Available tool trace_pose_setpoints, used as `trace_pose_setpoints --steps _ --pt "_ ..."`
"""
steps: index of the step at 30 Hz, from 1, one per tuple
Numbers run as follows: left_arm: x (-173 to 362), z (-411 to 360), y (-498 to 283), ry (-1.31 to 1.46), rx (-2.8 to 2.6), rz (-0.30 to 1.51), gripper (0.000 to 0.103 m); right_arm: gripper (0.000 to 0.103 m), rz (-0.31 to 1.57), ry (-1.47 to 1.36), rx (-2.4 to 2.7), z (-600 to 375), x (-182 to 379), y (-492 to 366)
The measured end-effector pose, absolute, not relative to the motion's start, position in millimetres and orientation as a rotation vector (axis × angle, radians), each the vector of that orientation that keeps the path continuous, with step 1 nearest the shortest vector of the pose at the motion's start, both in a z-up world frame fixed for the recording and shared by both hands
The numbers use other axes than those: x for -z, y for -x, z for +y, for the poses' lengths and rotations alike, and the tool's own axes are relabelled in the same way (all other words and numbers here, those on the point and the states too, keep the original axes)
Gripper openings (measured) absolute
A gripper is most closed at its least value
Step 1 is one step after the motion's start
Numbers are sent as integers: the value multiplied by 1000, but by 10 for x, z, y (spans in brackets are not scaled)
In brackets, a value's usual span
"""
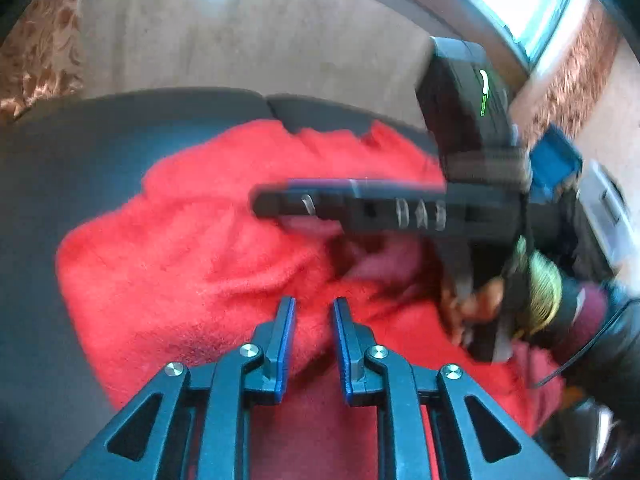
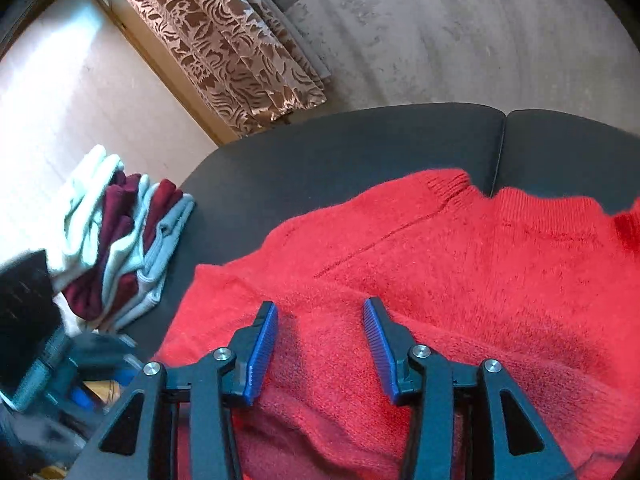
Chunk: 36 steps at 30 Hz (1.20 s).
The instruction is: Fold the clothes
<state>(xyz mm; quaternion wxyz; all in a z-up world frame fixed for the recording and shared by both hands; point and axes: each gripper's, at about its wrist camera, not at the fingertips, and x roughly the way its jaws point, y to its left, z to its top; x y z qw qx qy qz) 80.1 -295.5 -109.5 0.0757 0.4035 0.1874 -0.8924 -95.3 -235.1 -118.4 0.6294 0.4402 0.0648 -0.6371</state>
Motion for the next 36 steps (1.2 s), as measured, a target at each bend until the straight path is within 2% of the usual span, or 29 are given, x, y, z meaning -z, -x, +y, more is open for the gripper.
trace_pose_setpoints --steps 5,8,11,13,19,25,28,32,34,36 --pt "1148 -2735 -952 -1263 2689 414 16 46 132 -1002 1458 -2345 1197 969" --pt "1149 -2769 -901 -1270 2664 423 16 45 136 -1002 1463 -2342 1187 963" --pt "1149 -2749 -864 -1281 2658 371 16 45 208 -994 1494 -2356 1115 877" --pt "1155 -2761 -858 -1272 2660 379 16 49 283 -995 1519 -2297 1008 815" --pt "1028 -2896 -882 -1242 2678 496 17 54 359 -891 1538 -1687 591 699" --pt "480 -3358 -957 -981 2749 751 19 56 436 -926 1564 -1483 712 689" --pt "502 -3474 -742 -1034 2721 703 19 56 435 -941 1565 -1483 802 687" --pt "823 -3355 -484 -1325 2597 563 19 61 496 -965 1504 -1460 942 559" --pt "956 -3316 -400 -1385 2595 478 22 61 519 -932 1488 -1320 992 466" --pt "996 -3351 -351 -1404 2611 507 22 61 514 -913 1474 -1151 1034 416"
